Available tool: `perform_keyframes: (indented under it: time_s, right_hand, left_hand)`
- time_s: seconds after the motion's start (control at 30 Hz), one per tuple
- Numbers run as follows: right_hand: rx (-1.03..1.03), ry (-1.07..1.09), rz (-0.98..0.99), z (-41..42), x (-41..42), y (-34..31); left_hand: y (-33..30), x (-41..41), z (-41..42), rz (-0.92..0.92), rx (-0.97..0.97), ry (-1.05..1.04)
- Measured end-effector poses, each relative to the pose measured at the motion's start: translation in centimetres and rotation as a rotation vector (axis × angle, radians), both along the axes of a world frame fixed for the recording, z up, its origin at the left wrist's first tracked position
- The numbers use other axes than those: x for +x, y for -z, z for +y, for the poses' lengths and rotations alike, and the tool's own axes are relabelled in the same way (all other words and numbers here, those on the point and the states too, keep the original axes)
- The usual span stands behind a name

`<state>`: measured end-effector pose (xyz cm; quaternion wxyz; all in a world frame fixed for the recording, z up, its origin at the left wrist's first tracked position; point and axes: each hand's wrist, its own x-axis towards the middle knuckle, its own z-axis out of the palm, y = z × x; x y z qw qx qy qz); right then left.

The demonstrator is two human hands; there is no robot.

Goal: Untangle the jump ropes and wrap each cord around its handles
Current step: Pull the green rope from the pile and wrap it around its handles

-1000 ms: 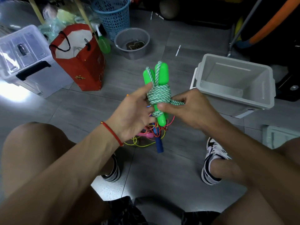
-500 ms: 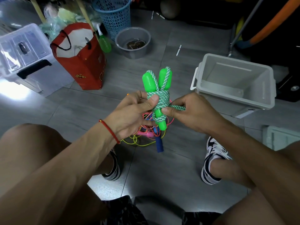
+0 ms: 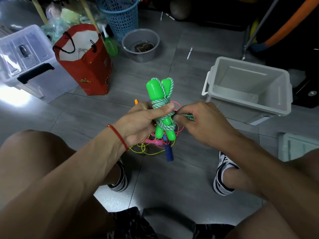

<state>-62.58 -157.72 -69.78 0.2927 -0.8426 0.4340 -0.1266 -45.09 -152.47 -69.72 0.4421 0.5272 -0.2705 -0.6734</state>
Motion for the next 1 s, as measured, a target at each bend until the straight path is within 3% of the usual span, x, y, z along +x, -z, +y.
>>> perform_keyframes:
  time_s: [0.1,0.27,0.43,0.5,0.73,1.0]
  right_hand:
    - [-0.111,0.03,-0.054,0.6,-0.1,-0.2]
    - [-0.262,0.009,-0.236,1.1,0.0,-0.3]
    - [0.074,0.074,-0.489,0.9,-0.2,0.3]
    - [0.089,0.045,-0.517,0.9,-0.3,0.4]
    - [-0.35,-0.223,-0.323,0.8,-0.1,0.2]
    - [-0.494,-0.211,-0.145,1.9,0.6,0.7]
  left_hand:
    - [-0.1,-0.1,-0.1,-0.045,0.016,-0.065]
    - [0.1,-0.6,0.2,0.058,0.08,-0.096]
    - [0.0,-0.6,0.2,0.197,0.097,-0.083]
    - [0.1,-0.5,0.2,0.22,0.1,-0.08]
    - [-0.1,-0.3,0.3,0.194,0.102,-0.087]
    - [0.2,-0.4,0.4,0.092,0.088,-0.124]
